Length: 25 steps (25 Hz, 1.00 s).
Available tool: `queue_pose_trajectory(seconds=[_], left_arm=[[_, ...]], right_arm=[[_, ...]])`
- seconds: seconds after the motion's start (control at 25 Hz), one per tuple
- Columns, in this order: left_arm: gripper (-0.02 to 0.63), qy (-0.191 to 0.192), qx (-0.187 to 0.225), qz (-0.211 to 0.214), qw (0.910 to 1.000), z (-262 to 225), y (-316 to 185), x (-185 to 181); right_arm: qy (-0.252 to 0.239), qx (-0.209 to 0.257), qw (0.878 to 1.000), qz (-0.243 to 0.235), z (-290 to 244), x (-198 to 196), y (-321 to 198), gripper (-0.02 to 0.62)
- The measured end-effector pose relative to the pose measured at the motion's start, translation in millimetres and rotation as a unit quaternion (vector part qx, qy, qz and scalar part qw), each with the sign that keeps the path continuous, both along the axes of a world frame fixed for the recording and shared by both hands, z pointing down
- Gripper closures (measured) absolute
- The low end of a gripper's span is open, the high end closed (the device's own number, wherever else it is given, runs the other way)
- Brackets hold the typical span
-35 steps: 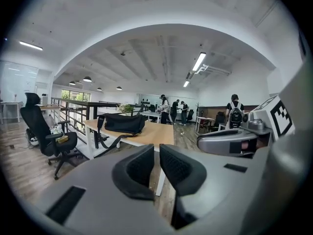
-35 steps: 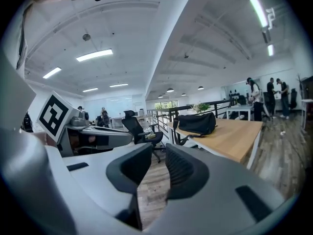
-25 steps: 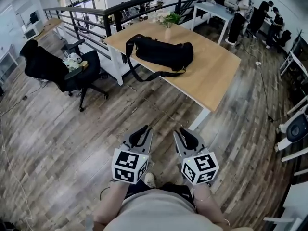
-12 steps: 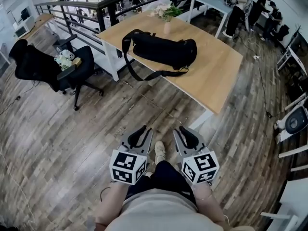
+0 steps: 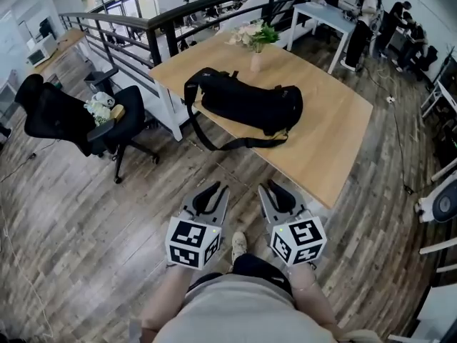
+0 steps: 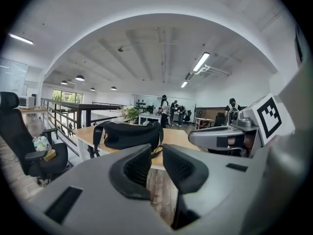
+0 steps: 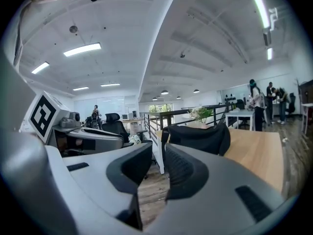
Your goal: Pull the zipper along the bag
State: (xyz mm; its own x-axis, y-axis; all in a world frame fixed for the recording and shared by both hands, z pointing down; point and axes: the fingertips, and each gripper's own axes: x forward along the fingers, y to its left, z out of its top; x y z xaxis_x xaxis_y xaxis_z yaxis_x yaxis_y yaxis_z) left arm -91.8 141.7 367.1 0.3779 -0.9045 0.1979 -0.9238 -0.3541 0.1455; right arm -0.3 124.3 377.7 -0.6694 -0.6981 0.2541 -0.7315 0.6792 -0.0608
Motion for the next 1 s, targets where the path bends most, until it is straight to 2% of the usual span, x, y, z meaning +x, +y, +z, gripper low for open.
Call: queue_pose_trajectory(seconds=[0.16, 0.44, 0.6, 0.76, 1.0], left_arm=[[0.543, 0.004, 0.006, -0.001, 1.0, -9, -58, 2], [0.543, 0.005, 0.018, 0.008, 0.9998, -16, -137, 28], [0.543, -0.001, 0.007, 0.004, 1.0, -10, -161, 35], [0.543, -0.009, -0.013, 0.008, 0.9998, 0, -175, 39], [0.543, -0.016, -0.032, 0.027, 0.999, 13, -202, 48]], right_arm=[[0.005, 0.016, 1.0, -0.014, -15, -3, -54, 0.52], [0.002, 0.02, 1.0, -0.013, -19, 18, -130, 0.52], [-0.008, 0.01, 1.0, -0.013, -16, 24, -159, 0.541], [-0.009, 0.001, 1.0, -0.017, -9, 27, -174, 0.535], [-0.013, -0.024, 1.0, 0.001, 6, 37, -195, 0.531]])
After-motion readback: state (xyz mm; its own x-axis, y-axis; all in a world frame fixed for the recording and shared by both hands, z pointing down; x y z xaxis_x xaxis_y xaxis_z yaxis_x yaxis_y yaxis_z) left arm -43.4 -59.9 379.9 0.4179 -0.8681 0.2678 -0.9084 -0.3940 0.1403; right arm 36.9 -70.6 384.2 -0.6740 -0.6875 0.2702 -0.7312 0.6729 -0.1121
